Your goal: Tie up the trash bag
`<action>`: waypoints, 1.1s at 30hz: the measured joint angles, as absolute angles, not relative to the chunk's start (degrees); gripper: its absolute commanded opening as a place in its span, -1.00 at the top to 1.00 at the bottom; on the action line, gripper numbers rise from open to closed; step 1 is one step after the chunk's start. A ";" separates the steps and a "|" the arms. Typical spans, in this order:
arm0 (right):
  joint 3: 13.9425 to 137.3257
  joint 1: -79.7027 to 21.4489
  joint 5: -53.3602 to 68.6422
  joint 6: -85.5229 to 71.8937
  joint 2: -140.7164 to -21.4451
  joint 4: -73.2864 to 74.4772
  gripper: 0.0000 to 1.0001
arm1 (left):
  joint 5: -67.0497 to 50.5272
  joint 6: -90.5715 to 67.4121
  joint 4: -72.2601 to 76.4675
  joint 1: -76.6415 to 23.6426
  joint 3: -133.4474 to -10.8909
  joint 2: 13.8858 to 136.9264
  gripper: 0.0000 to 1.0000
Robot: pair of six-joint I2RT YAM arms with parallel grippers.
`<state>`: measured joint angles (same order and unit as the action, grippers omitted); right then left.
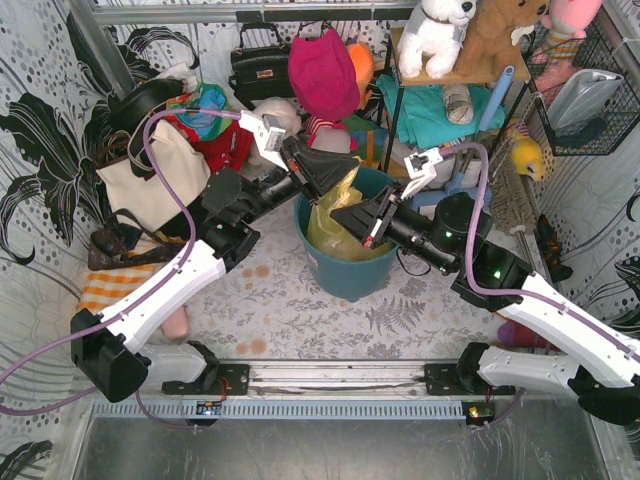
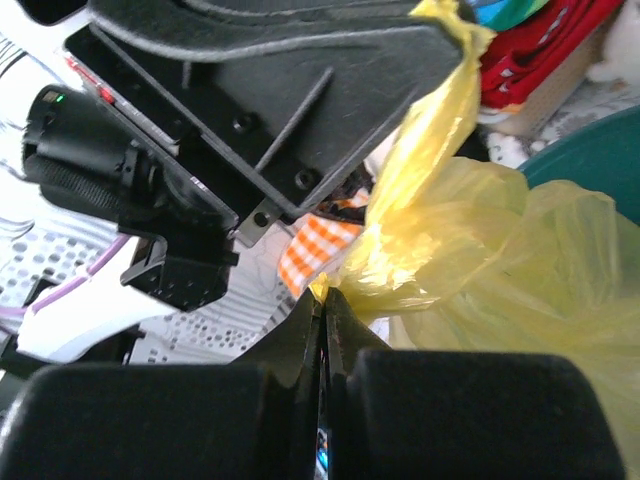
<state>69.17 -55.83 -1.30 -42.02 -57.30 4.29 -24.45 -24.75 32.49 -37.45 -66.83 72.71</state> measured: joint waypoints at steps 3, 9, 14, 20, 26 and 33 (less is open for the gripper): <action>69.12 -57.52 -7.09 -42.09 -57.71 4.32 1.00 | -24.47 -24.80 32.51 -37.45 -66.83 72.71 1.00; 68.34 -60.88 -18.11 -42.92 -58.85 4.23 1.00 | -24.62 -24.99 32.56 -37.45 -66.83 72.71 1.00; 68.34 -65.45 -27.16 -42.83 -61.28 4.21 1.00 | -25.26 -25.21 32.64 -37.45 -66.83 72.71 1.00; 68.36 -69.97 -37.82 -40.93 -64.45 4.25 1.00 | -27.27 -25.28 32.64 -37.45 -66.83 72.69 1.00; 67.42 -72.05 -47.68 -36.56 -65.73 1.06 1.00 | -28.86 -25.28 32.58 -37.45 -66.83 72.47 1.00; 64.69 -72.05 -55.37 -30.30 -65.91 -5.67 1.00 | -29.80 -25.26 32.45 -37.45 -66.83 71.37 1.00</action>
